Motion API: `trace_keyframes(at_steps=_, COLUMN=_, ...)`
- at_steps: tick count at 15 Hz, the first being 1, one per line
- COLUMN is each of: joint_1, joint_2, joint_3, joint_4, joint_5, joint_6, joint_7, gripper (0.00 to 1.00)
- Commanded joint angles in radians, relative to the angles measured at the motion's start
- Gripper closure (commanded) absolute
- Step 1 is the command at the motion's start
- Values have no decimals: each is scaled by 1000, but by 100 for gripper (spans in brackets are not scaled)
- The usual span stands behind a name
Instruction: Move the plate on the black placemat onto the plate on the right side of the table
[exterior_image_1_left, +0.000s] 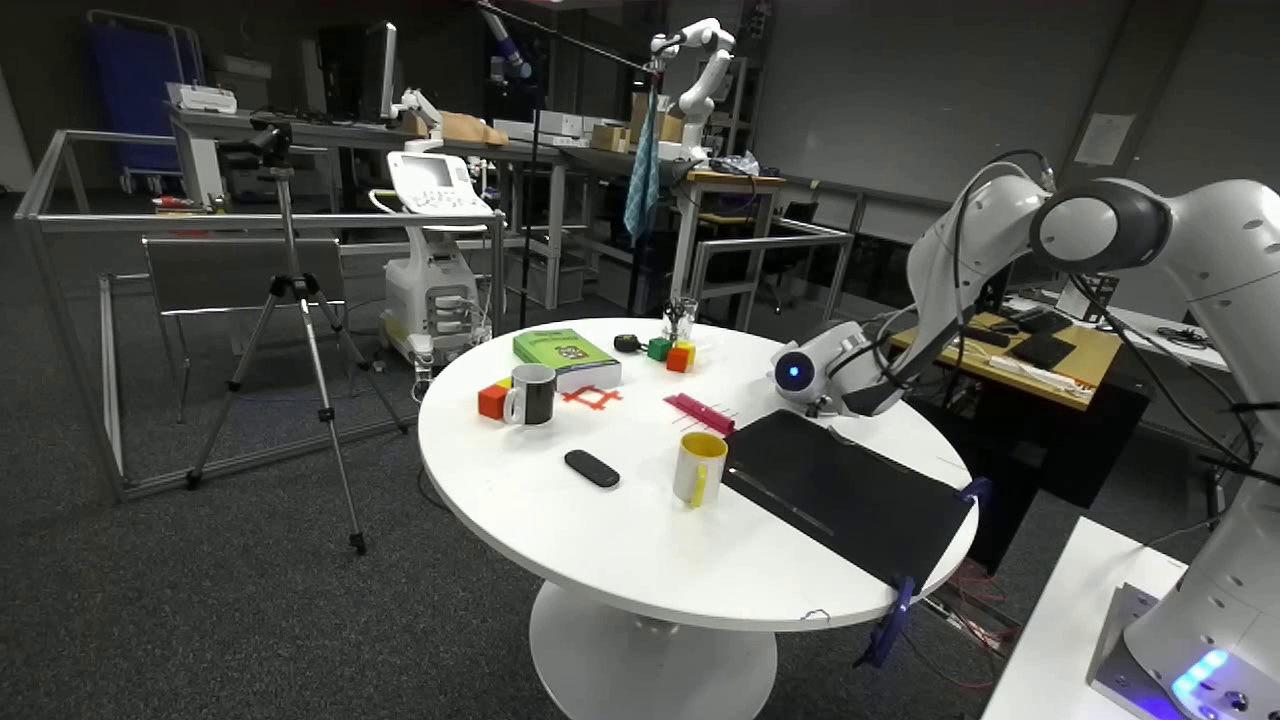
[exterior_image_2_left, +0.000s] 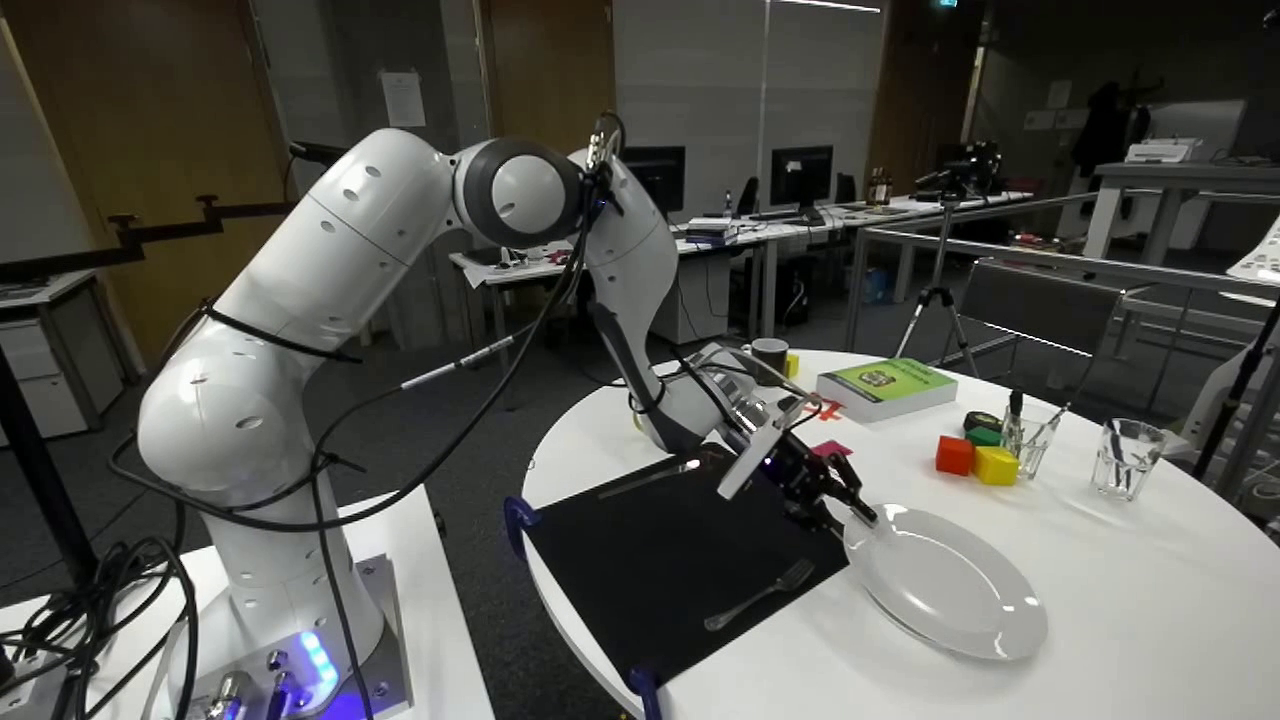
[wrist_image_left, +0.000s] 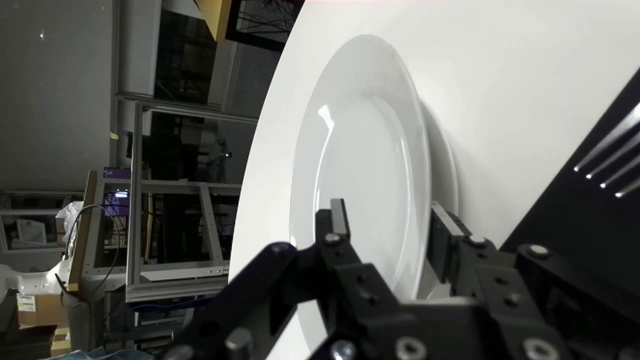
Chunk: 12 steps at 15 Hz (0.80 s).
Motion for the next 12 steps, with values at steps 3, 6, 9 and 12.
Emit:
trace_keyframes(at_steps=3, joint_1=8, joint_2=-4, joint_3=1, joint_4=21, joint_5=-39, joint_6=-49, joint_7=28, gripper=8)
trace_keyframes(at_steps=6, joint_1=7, joint_2=-5, joint_3=2, joint_4=24, joint_5=-34, joint_6=-50, joint_7=24, gripper=0)
trace_keyframes(at_steps=9, joint_1=5, joint_2=-6, joint_3=4, joint_4=28, joint_5=-28, joint_6=-49, joint_7=20, gripper=0)
trace_keyframes(at_steps=12, joint_1=4, joint_2=-6, joint_3=5, joint_4=31, joint_5=-25, joint_6=-48, joint_7=16, gripper=0)
